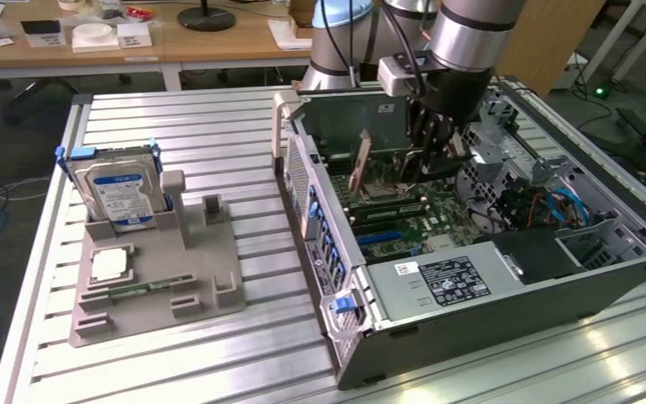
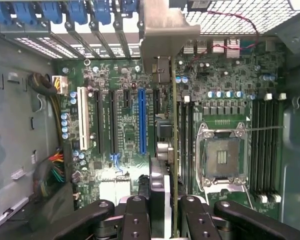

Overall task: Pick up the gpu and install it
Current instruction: 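Insert the gpu into the slot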

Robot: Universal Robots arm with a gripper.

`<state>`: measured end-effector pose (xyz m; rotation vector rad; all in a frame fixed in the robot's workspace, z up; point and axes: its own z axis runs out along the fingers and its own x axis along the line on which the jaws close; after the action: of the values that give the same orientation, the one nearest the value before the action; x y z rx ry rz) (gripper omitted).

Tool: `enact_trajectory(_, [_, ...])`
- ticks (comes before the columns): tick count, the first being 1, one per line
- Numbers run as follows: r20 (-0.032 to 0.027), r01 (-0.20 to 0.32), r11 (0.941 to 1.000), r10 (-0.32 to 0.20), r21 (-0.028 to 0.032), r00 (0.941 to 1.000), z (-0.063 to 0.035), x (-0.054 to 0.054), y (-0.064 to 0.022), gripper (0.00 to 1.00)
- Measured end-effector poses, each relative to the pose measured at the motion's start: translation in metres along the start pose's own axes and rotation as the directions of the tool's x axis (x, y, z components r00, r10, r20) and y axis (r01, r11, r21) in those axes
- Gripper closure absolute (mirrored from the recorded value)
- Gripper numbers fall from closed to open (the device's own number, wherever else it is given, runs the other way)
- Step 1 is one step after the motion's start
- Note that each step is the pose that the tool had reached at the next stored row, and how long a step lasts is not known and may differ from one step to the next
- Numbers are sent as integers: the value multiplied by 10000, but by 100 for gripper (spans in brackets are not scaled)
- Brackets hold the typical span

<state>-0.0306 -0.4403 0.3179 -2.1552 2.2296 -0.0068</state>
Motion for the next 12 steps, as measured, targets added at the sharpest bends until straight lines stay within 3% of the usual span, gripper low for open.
enact_trajectory(3, [13,132,9999,-132,65,9999,24,1,10,72])
enact_trajectory(12, [-8,-153,9998,153,92,9999,175,32,72,72])
